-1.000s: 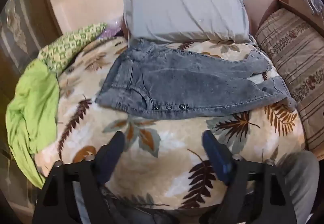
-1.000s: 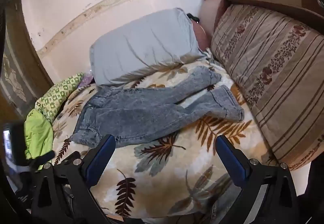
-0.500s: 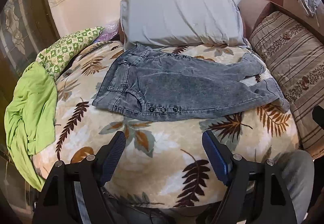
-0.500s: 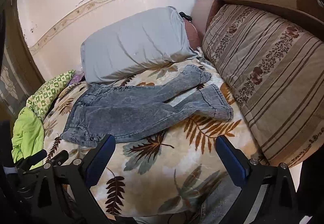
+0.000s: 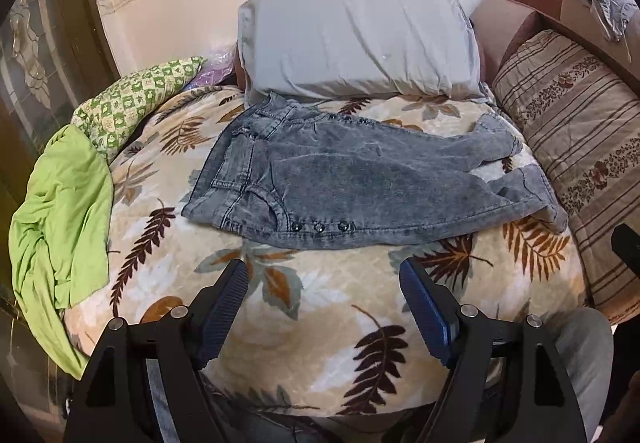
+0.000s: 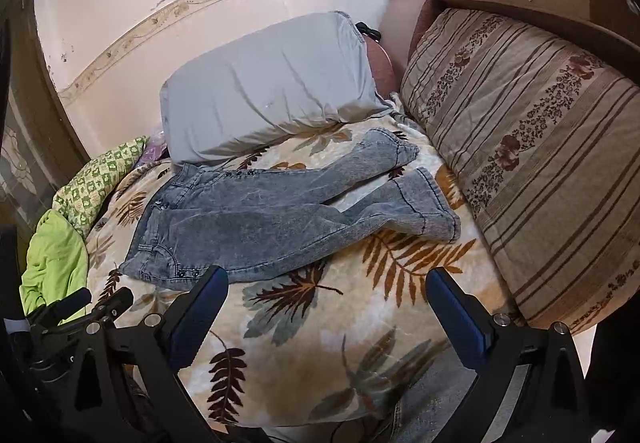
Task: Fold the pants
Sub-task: 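Move both grippers toward the grey jeans lying flat on the bed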
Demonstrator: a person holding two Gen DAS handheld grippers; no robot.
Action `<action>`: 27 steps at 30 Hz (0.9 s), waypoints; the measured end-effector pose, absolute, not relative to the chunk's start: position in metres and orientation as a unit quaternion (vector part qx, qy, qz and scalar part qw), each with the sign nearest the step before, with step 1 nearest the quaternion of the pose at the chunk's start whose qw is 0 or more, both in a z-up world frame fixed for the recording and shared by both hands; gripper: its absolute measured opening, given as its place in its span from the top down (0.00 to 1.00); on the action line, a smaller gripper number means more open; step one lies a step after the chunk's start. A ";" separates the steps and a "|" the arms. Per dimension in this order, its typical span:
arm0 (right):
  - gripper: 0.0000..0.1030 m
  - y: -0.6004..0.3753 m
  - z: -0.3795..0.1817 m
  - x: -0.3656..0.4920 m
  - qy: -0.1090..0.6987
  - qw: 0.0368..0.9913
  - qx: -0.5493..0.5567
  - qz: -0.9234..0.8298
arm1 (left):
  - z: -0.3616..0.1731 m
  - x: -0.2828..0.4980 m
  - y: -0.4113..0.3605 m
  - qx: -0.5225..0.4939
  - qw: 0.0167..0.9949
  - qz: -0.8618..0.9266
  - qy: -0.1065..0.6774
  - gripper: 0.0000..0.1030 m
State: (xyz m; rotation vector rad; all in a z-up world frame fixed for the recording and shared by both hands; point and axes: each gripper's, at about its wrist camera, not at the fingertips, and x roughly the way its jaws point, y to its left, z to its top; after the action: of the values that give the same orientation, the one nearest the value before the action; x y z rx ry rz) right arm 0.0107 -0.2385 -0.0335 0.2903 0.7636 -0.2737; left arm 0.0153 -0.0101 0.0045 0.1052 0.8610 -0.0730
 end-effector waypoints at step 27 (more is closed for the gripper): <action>0.11 -0.242 -0.045 0.032 0.383 0.906 0.155 -0.093 | -0.012 0.063 -0.018 0.047 0.887 -0.039 0.457 0.21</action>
State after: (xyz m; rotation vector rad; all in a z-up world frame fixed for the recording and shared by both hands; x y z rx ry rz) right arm 0.0324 -0.2423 -0.0448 0.3197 0.7907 -0.1914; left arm 0.0632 -0.0176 -0.0116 0.0977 0.9510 -0.0814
